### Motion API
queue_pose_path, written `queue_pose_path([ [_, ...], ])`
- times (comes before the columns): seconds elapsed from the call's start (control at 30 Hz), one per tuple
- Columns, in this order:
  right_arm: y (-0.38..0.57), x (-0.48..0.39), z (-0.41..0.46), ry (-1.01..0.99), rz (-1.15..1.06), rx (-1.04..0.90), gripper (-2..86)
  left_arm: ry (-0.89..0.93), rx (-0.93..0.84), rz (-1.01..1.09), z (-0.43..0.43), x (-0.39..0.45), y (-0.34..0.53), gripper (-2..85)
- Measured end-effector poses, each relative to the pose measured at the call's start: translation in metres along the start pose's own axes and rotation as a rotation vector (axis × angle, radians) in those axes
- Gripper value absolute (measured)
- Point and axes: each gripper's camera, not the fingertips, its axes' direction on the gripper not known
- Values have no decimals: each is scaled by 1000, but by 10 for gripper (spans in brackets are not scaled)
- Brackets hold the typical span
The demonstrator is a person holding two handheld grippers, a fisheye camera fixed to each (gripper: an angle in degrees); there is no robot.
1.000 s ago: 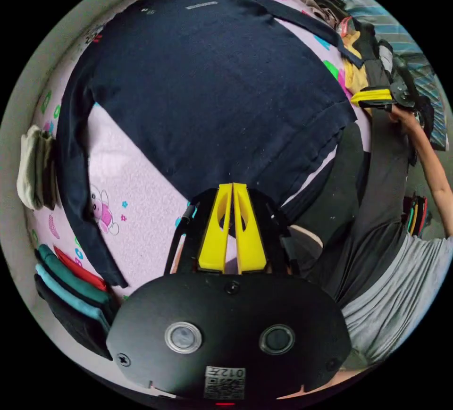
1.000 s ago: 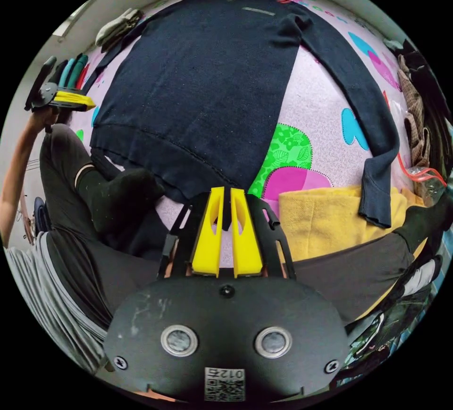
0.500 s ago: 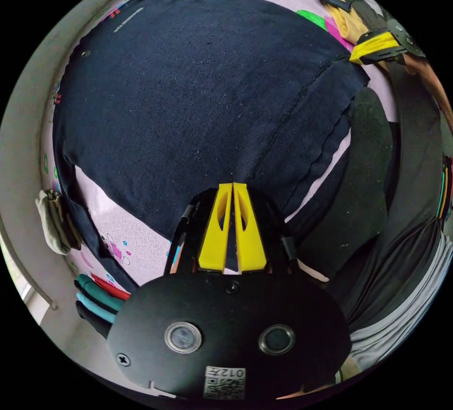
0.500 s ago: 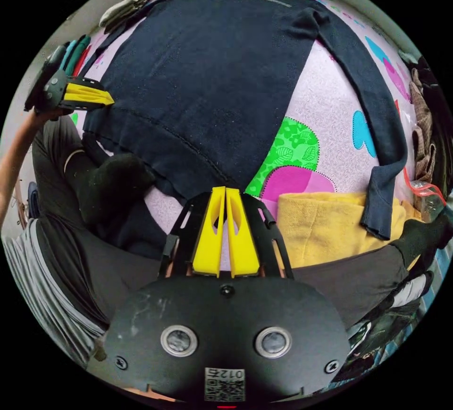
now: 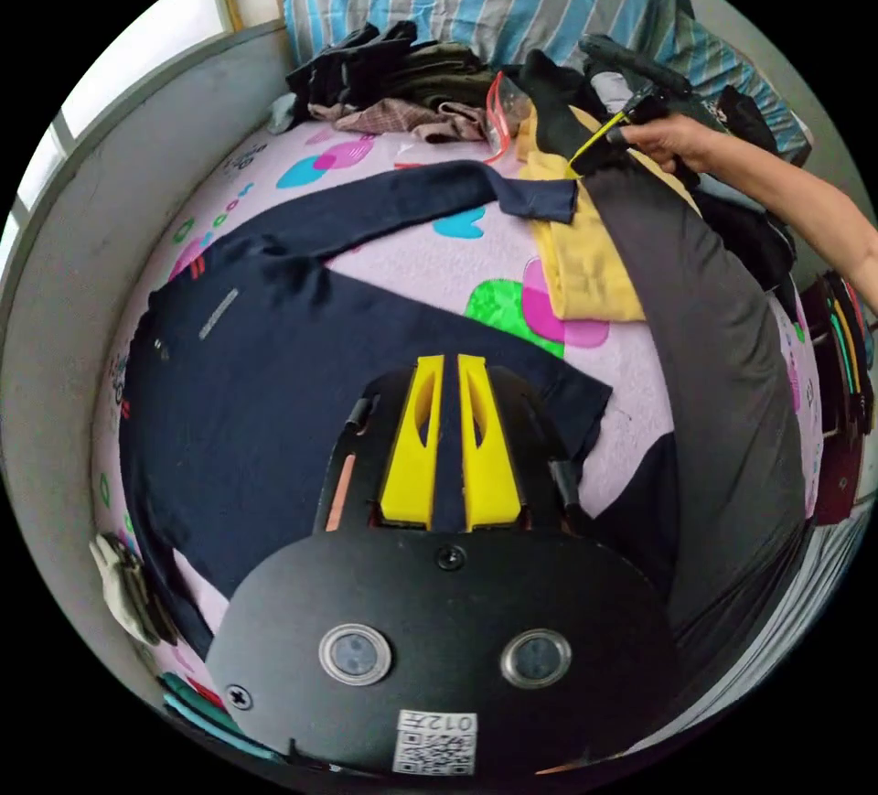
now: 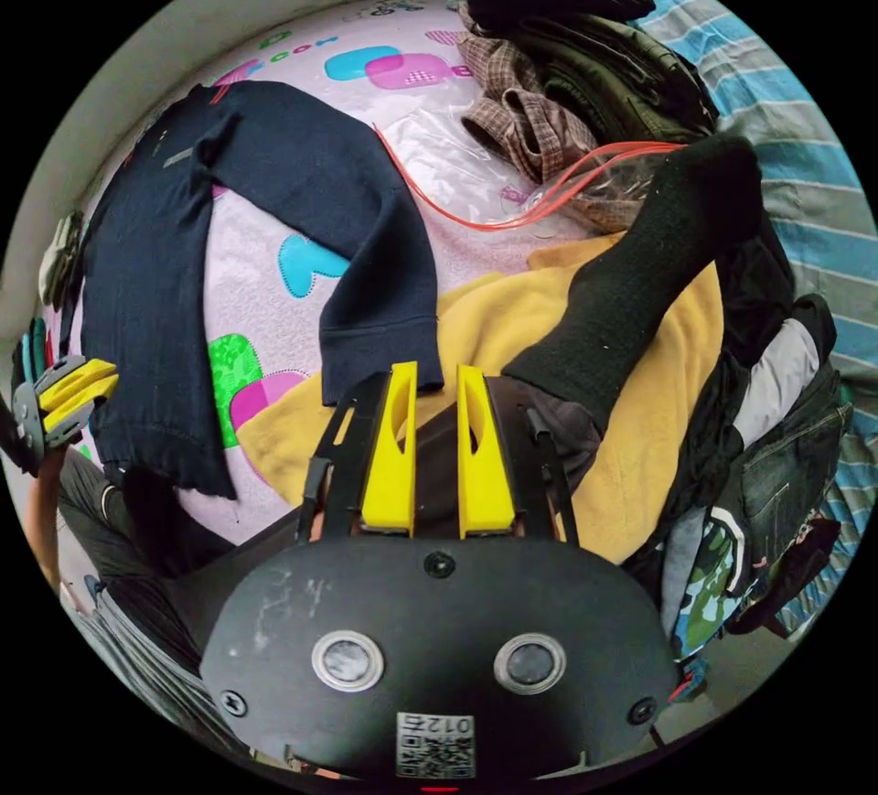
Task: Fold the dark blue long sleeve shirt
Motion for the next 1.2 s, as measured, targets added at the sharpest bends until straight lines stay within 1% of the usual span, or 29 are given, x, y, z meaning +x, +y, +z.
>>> queue_pose_path([
  [0.07, 2, 8, 16, 26, -5, -16, 72, 21, 25, 51, 8, 27, -27, 22],
  [0.13, 4, 14, 29, 3, -7, -32, 71, 35, 35, 107, 19, 59, -56, 30],
  [0.23, 13, 23, 43, -3, -26, -39, 44, 19, 32, 153, 28, 89, -83, 39],
  [0.33, 29, 32, 36, 23, -41, 28, 5, 14, 31, 179, 30, 106, -102, 49],
  [0.4, 40, 40, 27, -3, -43, 83, -4, 16, 45, 184, 27, 110, -112, 57],
  [0.5, 51, 52, 27, -94, -70, 85, -8, 24, 49, 178, 23, 114, -128, 74],
  [0.6, 61, 70, 27, -194, -50, 115, -9, 36, 54, 159, 18, 116, -138, 93],
  [0.67, 71, 89, 22, -373, 1, 167, -10, 46, 61, 147, 12, 118, -142, 102],
  [0.7, 74, 94, 21, -420, 12, 184, -10, 36, 65, 131, 8, 118, -145, 107],
  [0.77, 85, 103, 12, -531, 24, 236, -10, 28, 77, 87, 0, 115, -148, 109],
  [0.87, 92, 101, 0, -571, -8, 267, -10, 17, 101, -30, -15, 94, -155, 95],
  [0.93, 95, 99, -8, -601, -27, 291, -9, 24, 102, -84, -27, 72, -160, 65],
  [1.03, 96, 96, -18, -636, -44, 331, -9, 77, 113, -78, -46, 41, -165, 22],
  [1.2, 91, 95, -31, -716, -44, 415, -4, 117, 149, -49, -96, -24, -172, 2],
])
